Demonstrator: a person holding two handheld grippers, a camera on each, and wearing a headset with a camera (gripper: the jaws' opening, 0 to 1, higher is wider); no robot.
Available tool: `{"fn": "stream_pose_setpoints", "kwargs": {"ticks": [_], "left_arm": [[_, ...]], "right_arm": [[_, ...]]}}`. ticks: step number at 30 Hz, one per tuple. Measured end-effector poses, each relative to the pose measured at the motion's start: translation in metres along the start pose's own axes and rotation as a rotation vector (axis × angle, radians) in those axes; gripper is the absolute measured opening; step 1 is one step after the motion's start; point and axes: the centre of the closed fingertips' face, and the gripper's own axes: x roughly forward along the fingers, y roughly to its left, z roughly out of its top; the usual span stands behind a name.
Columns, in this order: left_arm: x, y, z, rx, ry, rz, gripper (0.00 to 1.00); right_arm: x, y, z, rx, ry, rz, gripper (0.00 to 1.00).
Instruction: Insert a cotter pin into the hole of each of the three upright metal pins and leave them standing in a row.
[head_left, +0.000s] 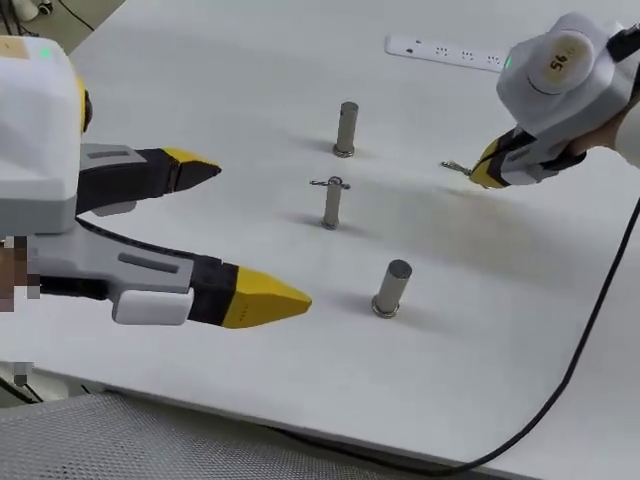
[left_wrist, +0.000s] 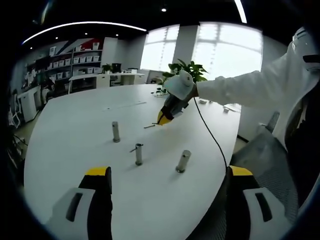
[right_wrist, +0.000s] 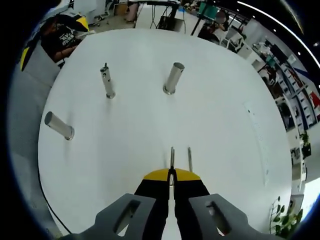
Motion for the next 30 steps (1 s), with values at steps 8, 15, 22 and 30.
{"fn": "stream_pose_setpoints", "kwargs": {"ticks": [8, 15, 22, 30], "left_arm": [[0.01, -0.001, 0.005, -0.015, -0.006, -0.006, 0.92], [0.019, -0.003, 0.016, -0.011, -0.027, -0.019, 0.88], [0.028, -0.009, 0.025, -0.028, -0.048, -0.042, 0.81], [0.039, -0.018, 0.037, -0.05, -0.082, -0.069, 0.71]], "right_arm": [[-0.038, 0.005, 0.03, -0.087, -0.168, -0.113, 0.0], [-0.068, 0.026, 0.04, -0.088, -0.204, -0.159, 0.0], [-0.086, 0.059, 0.048, -0.145, -0.238, -0.197, 0.0], [-0.088, 0.092, 0.056, -0.28, -0.219, -0.262, 0.0]]}}
